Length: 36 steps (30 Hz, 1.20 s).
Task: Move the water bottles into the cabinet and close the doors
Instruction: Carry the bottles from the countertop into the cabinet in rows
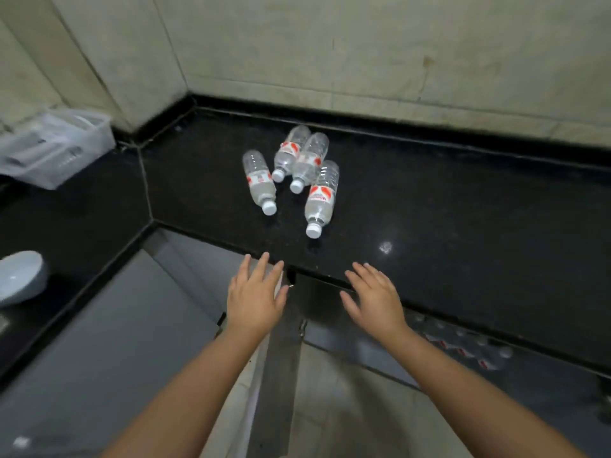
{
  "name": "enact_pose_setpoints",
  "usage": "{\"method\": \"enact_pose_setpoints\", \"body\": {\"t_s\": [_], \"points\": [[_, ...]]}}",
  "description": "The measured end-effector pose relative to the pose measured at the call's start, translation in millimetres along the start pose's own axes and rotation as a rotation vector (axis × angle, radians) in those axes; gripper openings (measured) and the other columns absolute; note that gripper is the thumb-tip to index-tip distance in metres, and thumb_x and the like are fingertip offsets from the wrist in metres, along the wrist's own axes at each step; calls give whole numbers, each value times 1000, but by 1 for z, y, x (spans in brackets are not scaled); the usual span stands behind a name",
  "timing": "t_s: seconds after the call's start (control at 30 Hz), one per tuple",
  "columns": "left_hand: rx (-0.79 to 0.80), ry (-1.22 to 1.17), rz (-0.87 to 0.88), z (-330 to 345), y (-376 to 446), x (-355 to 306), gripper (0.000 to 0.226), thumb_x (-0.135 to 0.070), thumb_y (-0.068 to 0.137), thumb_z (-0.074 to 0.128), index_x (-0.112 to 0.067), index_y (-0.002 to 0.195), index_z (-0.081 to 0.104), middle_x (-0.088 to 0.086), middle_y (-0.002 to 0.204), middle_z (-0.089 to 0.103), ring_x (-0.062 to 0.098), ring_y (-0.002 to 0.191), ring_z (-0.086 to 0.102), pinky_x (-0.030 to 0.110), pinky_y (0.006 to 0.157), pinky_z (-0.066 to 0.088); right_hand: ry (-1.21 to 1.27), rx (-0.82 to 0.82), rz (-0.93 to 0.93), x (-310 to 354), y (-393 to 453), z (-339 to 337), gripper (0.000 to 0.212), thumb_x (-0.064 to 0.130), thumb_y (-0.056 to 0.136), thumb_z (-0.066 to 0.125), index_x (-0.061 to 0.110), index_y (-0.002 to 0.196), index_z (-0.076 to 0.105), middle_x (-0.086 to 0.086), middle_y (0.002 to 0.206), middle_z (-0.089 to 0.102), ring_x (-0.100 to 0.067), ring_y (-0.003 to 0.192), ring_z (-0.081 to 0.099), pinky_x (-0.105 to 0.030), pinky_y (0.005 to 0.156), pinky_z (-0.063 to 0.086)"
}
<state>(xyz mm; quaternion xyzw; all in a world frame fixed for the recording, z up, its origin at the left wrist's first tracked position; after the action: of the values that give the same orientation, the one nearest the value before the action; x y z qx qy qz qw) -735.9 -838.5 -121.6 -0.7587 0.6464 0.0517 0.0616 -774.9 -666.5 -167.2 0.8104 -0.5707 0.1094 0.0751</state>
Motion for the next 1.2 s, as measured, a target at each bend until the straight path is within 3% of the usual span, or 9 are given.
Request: {"method": "enact_pose_setpoints", "body": {"t_s": [0.27,0.37,0.47,0.57,0.63,0.7,0.9,1.03,1.2], "points": [[13,-117,-167,-16,48,43,50,-35,99,36,-28,147,24,-1,159,15,25,148,7,35,118,22,-152,-172,-93,21,63,-51,47,25,41,92,9,83,77,-9,88,79,-29,84,75,-46,68,59],[55,-129,-201,-8,76,49,51,-33,99,38,-25,147,23,0,159,15,26,147,8,36,117,23,-113,-60,-137,32,92,-38,50,18,76,73,6,123,60,-13,135,57,-33,131,47,-49,109,36],[75,-168,-226,-4,110,50,48,-27,98,41,-17,144,31,7,154,27,28,143,22,38,114,30,-185,114,-261,40,125,-12,57,18,88,56,15,142,35,-2,152,29,-22,144,19,-40,120,14],[55,-172,-165,-2,148,42,32,-15,96,42,-5,124,52,12,130,52,29,122,48,38,99,44,-185,156,-401,48,149,5,60,10,72,73,14,129,54,-15,133,49,-35,126,43,-47,106,40],[77,-147,-124,6,170,36,32,-13,94,43,-7,125,51,11,130,50,28,120,48,37,96,45,-234,24,-447,43,159,12,56,16,38,89,19,92,74,-8,95,70,-28,92,63,-38,69,60],[107,-85,-83,18,191,32,41,-13,93,44,-13,134,43,10,141,39,27,124,42,36,96,45,-231,-88,-471,46,166,12,51,21,23,91,24,71,73,-1,77,71,-21,83,52,-26,55,55],[183,105,-94,45,228,33,48,-19,94,49,-22,140,34,8,145,26,27,125,35,35,95,46,-162,-438,-575,51,173,16,21,15,61,62,21,80,56,-5,91,46,-21,87,43,-32,70,34],[126,-58,-235,47,240,36,31,-33,94,50,-14,117,56,10,135,32,29,117,39,35,90,48,-148,-468,-563,51,171,23,26,14,47,79,19,68,64,-4,83,61,-21,85,44,-32,70,31],[-30,-250,-342,36,222,56,21,-12,92,50,-3,108,60,15,130,38,31,110,48,35,90,47,-113,-604,-523,40,163,13,12,12,69,51,18,80,47,-3,89,42,-20,84,44,-31,70,32]]}}
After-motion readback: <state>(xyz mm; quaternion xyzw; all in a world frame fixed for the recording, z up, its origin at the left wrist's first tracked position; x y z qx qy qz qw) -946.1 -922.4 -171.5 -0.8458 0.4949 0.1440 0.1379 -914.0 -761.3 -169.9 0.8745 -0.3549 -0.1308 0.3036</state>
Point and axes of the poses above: each hand's wrist, its own y-axis towards the middle knuckle, its own z-axis out of the palm, x = y × z, the point moved 9 cm from there along y, towards the middle knuckle
